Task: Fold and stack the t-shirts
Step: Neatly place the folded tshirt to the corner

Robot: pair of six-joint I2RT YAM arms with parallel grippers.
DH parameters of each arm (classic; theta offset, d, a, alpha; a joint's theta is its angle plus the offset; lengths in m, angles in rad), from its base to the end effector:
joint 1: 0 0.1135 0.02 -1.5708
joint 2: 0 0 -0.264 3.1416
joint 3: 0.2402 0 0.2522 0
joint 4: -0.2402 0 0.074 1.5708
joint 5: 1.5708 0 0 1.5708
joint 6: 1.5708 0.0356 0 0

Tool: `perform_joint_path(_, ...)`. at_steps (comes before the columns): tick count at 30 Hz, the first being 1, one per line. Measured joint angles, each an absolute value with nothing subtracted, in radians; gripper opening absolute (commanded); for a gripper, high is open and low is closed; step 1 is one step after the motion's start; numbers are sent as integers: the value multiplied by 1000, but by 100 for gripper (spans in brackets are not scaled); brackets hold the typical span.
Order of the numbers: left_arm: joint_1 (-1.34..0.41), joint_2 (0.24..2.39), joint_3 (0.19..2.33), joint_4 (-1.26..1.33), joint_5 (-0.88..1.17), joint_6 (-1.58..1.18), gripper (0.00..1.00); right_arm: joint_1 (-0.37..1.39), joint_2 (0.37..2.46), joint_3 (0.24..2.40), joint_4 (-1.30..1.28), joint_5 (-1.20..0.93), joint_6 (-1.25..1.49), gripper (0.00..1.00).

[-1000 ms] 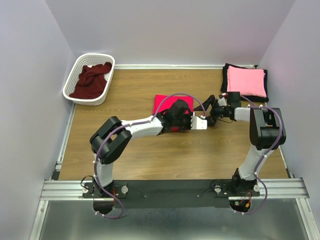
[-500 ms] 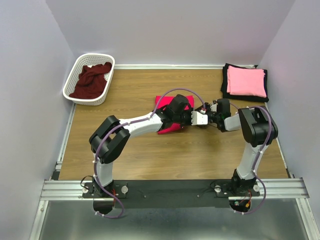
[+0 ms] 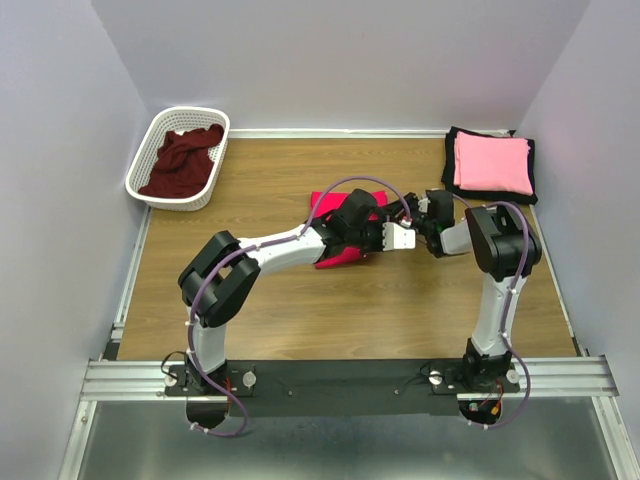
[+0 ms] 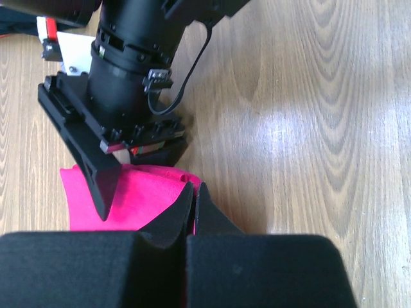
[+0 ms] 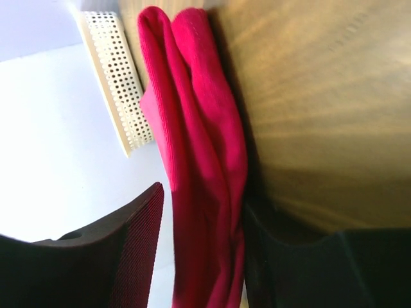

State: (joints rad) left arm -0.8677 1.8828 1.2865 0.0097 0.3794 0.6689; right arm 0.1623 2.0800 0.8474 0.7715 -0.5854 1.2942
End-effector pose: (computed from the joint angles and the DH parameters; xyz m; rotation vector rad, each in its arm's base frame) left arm 0.2658 -0.3339 0.2176 1.6491 1.3888 -0.5239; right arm 0.3712 0.0807 0.0867 0.8552 2.1329 1.4399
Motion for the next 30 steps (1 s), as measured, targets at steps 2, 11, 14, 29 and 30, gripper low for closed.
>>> perform_joint_path(2, -868, 1883, 1287, 11, 379, 664, 0, 172, 2090, 857, 781, -572, 1295, 52)
perform_joint_path(11, -866, 1883, 1302, 16, 379, 652, 28, 197, 2136, 885, 789, -533, 1258, 9)
perform_joint_path(14, -861, 1870, 1286, 21, 381, 641, 43, 197, 2138, 947, 716, -536, 1187, 1)
perform_joint_path(29, -641, 1526, 1166, -105, 414, 471, 97, 125, 2140, 1573, -31, -434, 330, 1)
perform_joint_path(30, -640, 1515, 1155, -112, 414, 464, 97, 109, 2142, 1603, -68, -429, 283, 1)
